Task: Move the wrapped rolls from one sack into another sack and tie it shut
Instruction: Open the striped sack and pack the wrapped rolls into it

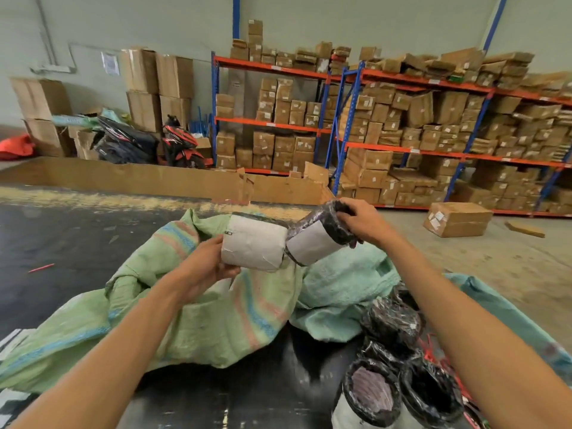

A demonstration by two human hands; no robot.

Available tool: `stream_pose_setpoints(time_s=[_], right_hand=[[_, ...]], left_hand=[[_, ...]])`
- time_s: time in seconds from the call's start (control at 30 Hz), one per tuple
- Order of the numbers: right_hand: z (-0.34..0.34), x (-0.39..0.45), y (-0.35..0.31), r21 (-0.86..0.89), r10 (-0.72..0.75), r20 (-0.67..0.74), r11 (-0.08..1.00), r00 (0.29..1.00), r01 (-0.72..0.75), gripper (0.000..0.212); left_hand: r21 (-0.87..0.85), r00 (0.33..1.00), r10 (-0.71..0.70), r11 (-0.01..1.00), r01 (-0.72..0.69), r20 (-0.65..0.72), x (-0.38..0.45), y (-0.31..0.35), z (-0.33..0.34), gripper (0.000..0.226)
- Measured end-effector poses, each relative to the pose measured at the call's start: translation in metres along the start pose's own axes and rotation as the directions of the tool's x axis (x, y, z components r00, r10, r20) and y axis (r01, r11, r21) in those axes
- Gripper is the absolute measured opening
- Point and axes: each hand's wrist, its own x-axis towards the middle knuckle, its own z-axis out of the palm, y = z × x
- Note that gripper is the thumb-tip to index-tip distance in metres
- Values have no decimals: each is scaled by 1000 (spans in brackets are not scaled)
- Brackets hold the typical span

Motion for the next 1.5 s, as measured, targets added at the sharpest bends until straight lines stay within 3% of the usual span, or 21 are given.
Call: stream_pose_setpoints(time_s=[0.07,0.13,0.23,0.37,0.47,0.53,0.6,0.7,0.8,0.9,1.07,1.17,1.3,1.43,1.5], right_hand=[[21,6,-17,212,37,-24,977,999,-31,17],[56,12,-32,386,99,40,916,994,-107,21],[119,27,-51,488,147,44,860,988,-149,27],[181,37,-78,262,103,7,960,995,-101,48],[205,41,-83,-25,89,33,996,995,-88,63],[214,46,-79,-153,63,98,987,993,-48,73],[220,50,-72,-222,14,184,975,983,27,88],[220,55,-60,-256,-50,321,957,946,138,102],[211,55,-50,-375,-7,373,914,928,157,106],[206,53,-46,-448,7,356,879,935,164,101],[207,59,-47,-461,58,386,876,921,139,97],[201,65,-45,-361,37,451,921,892,144,94],[186,57,-48,-121,-79,464,981,882,152,86],[161,36,-47,19,-178,294,983,939,180,77],[140,26,-40,68,-145,186,989,972,135,71]], left_hand=[[-65,981,-6,998,-7,-195,7,-1,-22,32],[-102,910,-28,995,-16,-414,11,-9,-44,36],[-6,793,-18,1000,18,-609,12,-22,-68,36],[330,592,118,906,264,-797,8,-37,-81,42],[357,558,170,902,244,-812,13,-41,-78,46],[400,576,206,886,234,-791,20,-47,-79,43],[495,649,189,804,329,-737,28,-59,-83,44],[623,727,57,562,544,-685,31,-81,-91,62],[672,731,-15,382,635,-682,27,-102,-101,78],[662,729,-36,390,640,-684,25,-102,-97,86],[736,785,170,507,449,-596,16,-83,-82,98],[786,797,202,416,457,-570,12,-77,-79,81],[802,816,123,314,508,-565,12,-65,-68,84],[850,855,124,246,466,-504,6,-51,-41,79],[909,919,146,266,320,-366,3,-44,-19,62]])
